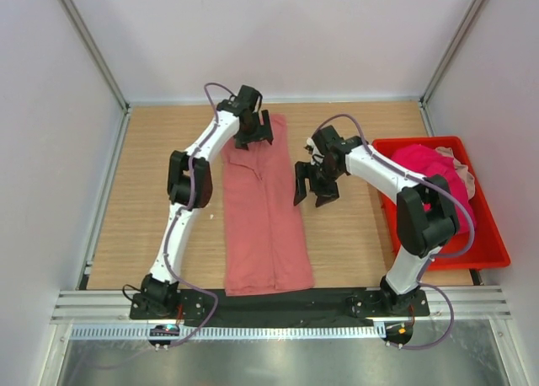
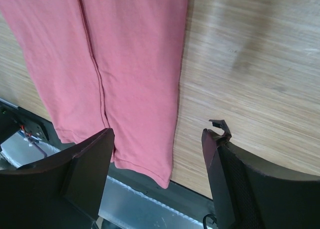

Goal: Fold and stack the t-shirts
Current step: Fold the tshirt

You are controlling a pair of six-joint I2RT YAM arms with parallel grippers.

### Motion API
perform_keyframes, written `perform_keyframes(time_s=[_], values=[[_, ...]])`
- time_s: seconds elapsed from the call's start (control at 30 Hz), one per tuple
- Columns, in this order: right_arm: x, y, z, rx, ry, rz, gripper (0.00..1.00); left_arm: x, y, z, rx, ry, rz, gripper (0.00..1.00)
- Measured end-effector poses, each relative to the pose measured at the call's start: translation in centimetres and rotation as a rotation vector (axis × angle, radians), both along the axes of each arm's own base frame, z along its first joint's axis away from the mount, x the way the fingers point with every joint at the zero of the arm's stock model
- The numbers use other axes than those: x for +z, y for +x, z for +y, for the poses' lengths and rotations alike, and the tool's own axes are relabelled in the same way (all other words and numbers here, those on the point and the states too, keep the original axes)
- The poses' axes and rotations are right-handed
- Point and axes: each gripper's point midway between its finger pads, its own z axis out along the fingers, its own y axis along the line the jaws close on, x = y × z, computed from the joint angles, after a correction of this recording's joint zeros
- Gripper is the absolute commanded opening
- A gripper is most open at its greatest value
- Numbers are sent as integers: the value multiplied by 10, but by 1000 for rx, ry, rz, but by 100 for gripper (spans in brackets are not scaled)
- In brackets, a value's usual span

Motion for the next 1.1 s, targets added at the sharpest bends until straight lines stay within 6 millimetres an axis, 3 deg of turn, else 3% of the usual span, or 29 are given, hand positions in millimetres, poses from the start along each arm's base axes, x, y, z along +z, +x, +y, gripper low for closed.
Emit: perform_keyframes(time_s=[0.1,0.23,0.33,0.47,0.57,0.7,0.83,0.93,1.1], values=[[-9,-10,2,11,10,27,79,19,-10,13,8,-11,28,86],[-20,-28,3,17,22,75,79,68,-33,33,6,-22,18,85],[-23,-42,6,28,35,98,76,123,-66,44,-3,-52,-29,81],[-19,-61,12,50,76,112,69,167,-124,54,-29,-112,-73,74],[-16,-80,13,62,120,125,61,154,-185,63,-39,-142,-10,71],[-16,-111,6,60,160,163,52,88,-277,74,-35,-129,184,70],[-15,-136,-2,49,176,182,52,38,-358,85,-25,-103,341,70],[-13,-149,-6,39,178,185,52,27,-396,91,-8,-116,365,71],[-17,-167,-8,29,173,217,52,24,-420,83,0,-146,366,68]])
